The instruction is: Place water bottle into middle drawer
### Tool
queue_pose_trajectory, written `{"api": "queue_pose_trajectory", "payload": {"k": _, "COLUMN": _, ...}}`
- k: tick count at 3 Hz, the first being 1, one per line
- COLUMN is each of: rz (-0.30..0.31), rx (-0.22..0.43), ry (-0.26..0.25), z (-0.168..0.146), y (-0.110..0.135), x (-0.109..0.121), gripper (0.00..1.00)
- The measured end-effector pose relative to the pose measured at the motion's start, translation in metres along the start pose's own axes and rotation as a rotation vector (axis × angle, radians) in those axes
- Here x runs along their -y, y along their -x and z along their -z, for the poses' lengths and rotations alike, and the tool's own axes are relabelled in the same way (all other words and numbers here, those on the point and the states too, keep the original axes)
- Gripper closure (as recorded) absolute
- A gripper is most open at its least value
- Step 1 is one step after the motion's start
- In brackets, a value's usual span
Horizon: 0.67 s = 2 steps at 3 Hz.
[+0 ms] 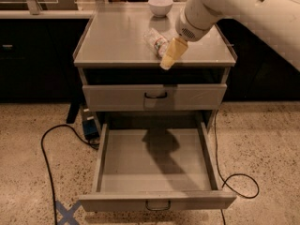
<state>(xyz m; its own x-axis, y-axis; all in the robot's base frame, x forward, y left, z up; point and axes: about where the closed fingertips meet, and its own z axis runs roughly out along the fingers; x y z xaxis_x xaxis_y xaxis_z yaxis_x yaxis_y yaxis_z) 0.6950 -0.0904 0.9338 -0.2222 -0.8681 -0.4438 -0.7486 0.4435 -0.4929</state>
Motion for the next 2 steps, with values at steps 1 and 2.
{"api": "queue_pose_trajectory", "payload": {"k": 1, "rz": -0.005, "rx": 0.051, "ry": 0.002, "z": -0.018, "y": 0.024, "x": 0.014, "gripper": 0.00}}
{"api": "queue_pose_trajectory", "payload": {"k": 2, "rz": -0.052, "rx": 0.043, "ry": 0.001, "z": -0.036, "y": 0.044, "x": 0.037, "gripper": 0.00}}
